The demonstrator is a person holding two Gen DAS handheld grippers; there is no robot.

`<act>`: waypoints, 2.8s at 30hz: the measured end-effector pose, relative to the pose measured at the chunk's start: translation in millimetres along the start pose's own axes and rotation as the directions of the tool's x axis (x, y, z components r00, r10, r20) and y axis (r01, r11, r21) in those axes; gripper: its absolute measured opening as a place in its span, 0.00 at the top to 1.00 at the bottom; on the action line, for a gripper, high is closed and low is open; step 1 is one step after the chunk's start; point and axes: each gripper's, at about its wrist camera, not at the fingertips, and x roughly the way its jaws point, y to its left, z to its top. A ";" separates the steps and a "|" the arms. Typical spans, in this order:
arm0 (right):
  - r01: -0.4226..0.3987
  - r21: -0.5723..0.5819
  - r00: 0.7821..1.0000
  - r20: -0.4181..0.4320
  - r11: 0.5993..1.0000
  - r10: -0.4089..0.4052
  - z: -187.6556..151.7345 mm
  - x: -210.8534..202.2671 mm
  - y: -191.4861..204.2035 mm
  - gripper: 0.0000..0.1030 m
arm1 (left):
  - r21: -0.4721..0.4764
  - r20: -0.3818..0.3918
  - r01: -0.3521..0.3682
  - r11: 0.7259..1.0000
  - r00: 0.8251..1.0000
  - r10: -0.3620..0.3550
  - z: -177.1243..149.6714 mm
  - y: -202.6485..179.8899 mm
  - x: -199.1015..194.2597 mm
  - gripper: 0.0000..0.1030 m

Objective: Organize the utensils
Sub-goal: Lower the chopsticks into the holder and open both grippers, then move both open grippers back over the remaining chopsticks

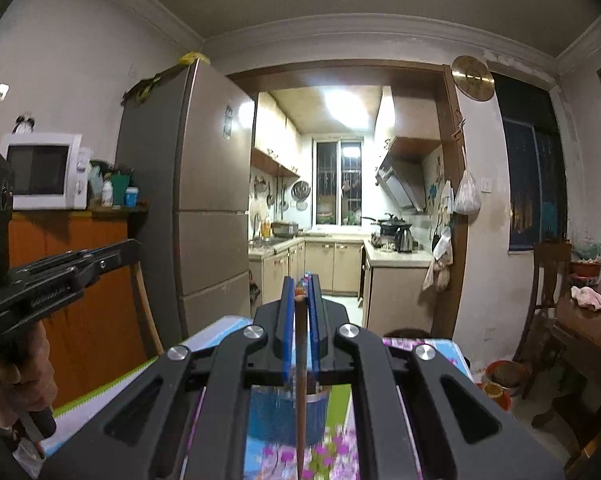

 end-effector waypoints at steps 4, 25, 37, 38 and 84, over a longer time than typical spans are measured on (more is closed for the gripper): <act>0.003 0.030 0.998 0.056 1.000 -0.005 19.4 25.7 -11.6 0.95 | -0.010 0.052 -0.020 1.000 0.998 0.020 23.0 4.2 31.0 0.92; 0.074 0.322 0.997 -0.054 0.944 -0.060 -58.1 142.3 -58.4 0.95 | -0.024 -0.054 -0.030 0.999 0.998 0.028 -66.4 13.2 165.8 0.92; 0.158 0.254 0.987 -0.027 0.954 -0.156 -48.8 116.1 -56.5 0.73 | 0.096 -0.091 -0.176 0.980 0.979 0.185 -85.4 11.7 162.7 0.92; 0.167 0.244 0.986 -0.015 0.955 -0.168 -46.1 110.9 -57.8 0.73 | 0.102 -0.088 -0.185 0.977 0.977 0.194 -83.7 12.3 160.8 0.92; 0.132 -0.012 0.988 -0.079 0.991 -0.133 -90.4 -46.8 -2.5 0.34 | 0.260 -0.065 -0.296 0.919 0.944 0.322 -99.5 11.6 -20.8 0.64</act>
